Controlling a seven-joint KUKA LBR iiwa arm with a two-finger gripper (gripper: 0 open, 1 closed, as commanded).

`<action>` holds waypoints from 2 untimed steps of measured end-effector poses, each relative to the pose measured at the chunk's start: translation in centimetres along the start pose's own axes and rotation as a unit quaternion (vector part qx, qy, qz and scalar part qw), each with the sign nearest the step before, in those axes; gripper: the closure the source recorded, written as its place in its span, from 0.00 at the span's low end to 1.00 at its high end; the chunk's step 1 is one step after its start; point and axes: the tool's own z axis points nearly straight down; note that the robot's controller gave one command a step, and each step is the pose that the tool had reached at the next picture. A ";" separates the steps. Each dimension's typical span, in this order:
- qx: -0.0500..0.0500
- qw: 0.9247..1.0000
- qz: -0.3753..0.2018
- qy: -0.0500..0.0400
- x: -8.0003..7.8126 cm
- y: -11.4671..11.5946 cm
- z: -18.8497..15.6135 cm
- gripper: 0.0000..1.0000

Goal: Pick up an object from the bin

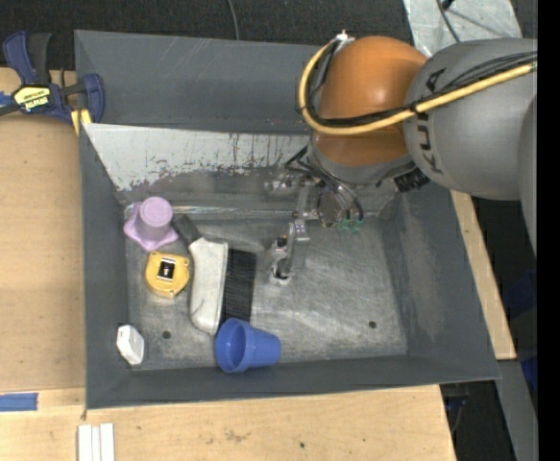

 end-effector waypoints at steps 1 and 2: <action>-0.001 0.999 0.033 -0.005 -0.3 -1.9 9.3 1.00; -0.001 0.999 0.033 -0.005 -0.3 -1.8 9.3 1.00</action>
Offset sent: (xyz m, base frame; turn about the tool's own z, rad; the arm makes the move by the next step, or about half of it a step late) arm 0.0000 0.0000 0.0000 0.0000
